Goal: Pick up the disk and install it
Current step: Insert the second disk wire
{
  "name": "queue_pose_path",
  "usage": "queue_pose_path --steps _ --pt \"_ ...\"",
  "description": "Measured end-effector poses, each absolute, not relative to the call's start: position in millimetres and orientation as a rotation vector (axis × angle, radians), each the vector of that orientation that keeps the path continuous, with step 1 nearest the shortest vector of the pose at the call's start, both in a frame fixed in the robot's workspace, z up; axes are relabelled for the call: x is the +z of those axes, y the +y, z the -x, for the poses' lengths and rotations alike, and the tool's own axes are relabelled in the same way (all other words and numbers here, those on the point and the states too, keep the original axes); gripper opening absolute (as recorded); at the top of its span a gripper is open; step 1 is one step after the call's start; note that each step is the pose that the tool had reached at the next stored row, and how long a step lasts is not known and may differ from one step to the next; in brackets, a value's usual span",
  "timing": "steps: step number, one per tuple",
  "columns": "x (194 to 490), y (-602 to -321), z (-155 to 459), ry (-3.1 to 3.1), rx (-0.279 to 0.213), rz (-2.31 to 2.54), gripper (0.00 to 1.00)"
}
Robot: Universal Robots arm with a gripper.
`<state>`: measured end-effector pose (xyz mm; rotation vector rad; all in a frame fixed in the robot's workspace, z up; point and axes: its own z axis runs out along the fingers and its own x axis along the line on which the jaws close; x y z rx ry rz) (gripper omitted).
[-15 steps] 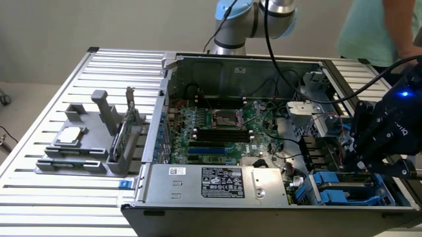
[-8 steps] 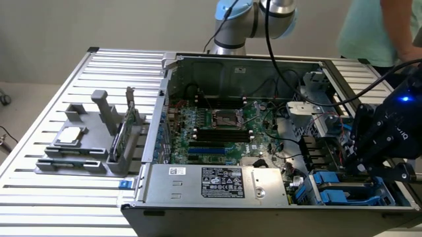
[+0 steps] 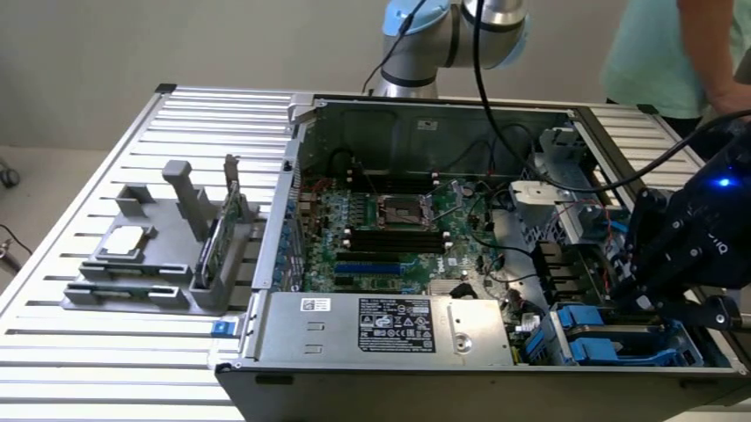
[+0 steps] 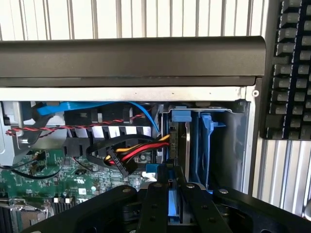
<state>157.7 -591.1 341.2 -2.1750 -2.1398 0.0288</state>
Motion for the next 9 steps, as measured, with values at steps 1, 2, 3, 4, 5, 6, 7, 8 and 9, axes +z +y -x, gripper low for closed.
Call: queue_pose_path --steps 1,2,3,4,5,6,7,8,9 --pt "340.5 -591.3 -157.7 -2.139 0.026 2.174 0.16" --pt "340.1 -591.5 -157.8 -2.138 0.023 2.172 0.16" --pt "339.7 -591.8 -157.8 -2.137 0.022 2.171 0.16" --pt "339.4 -592.2 -157.8 -2.136 0.02 2.17 0.16" --pt "339.0 -592.6 -157.8 -2.135 0.017 2.169 0.16" --pt "338.7 -593.1 -157.8 -2.134 0.015 2.168 0.16" --pt "338.5 -593.5 -157.8 -2.133 0.013 2.167 0.16" --pt "338.3 -594.0 -157.9 -2.133 0.012 2.166 0.16" --pt "338.0 -594.4 -157.9 -2.132 0.011 2.166 0.16"
